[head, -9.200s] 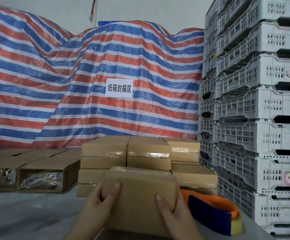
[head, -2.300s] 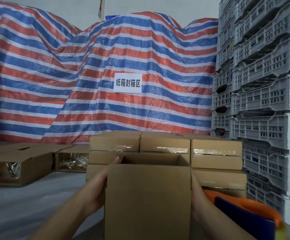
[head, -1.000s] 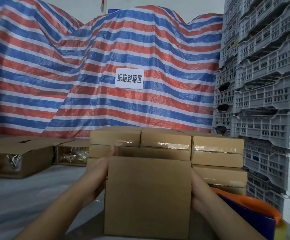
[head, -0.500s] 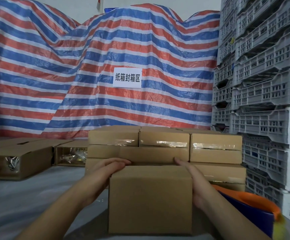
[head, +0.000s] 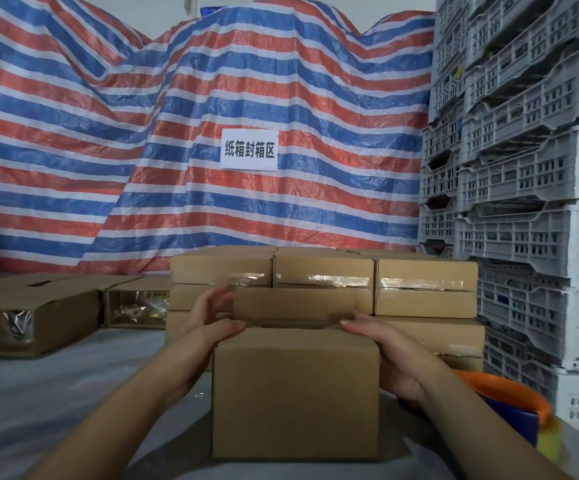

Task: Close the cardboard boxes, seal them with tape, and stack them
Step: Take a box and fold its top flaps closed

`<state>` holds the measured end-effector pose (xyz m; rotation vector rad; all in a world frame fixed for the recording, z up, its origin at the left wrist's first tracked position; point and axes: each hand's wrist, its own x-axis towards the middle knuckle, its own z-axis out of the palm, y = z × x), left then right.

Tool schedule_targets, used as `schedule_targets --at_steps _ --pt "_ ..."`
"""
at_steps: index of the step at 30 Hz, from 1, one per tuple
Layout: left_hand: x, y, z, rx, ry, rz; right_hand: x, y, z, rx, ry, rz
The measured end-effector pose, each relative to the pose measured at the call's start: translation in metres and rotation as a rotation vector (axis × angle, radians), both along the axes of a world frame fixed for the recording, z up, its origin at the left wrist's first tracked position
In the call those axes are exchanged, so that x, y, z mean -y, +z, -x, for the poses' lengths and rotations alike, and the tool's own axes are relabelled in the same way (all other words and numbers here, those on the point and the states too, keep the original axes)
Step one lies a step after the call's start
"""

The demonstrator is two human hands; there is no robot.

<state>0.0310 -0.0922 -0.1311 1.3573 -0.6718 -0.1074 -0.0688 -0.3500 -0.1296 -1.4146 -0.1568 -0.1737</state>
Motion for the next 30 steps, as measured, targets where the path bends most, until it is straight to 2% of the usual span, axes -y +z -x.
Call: schedule_targets --at_steps 3,5,8,12,19,23,26,30 --pt "-0.004 0.0 -0.005 0.074 -0.074 0.004 0.001 -0.001 0.001 -0.041 -0.048 0.014" --pt "-0.006 -0.001 -0.008 0.135 -0.022 -0.004 0.004 -0.003 0.0 -0.055 -0.083 -0.025" --pt "-0.007 0.0 -0.007 0.213 0.068 -0.053 0.006 -0.004 -0.003 0.036 -0.028 0.009" --pt "-0.009 -0.001 -0.007 0.226 0.081 -0.102 0.004 -0.003 -0.001 0.114 -0.089 0.056" --pt "-0.012 0.003 -0.006 0.268 0.131 -0.213 -0.005 0.001 0.003 0.114 -0.183 0.187" --pt "-0.014 0.03 0.003 0.404 0.164 -0.502 -0.006 0.001 0.003 0.134 -0.206 0.2" --pt "0.001 0.054 0.024 0.656 0.223 -0.773 -0.007 0.001 0.003 0.142 -0.219 0.224" --pt "0.035 0.063 0.05 0.851 0.014 -1.039 -0.006 0.001 0.005 0.14 -0.207 0.236"
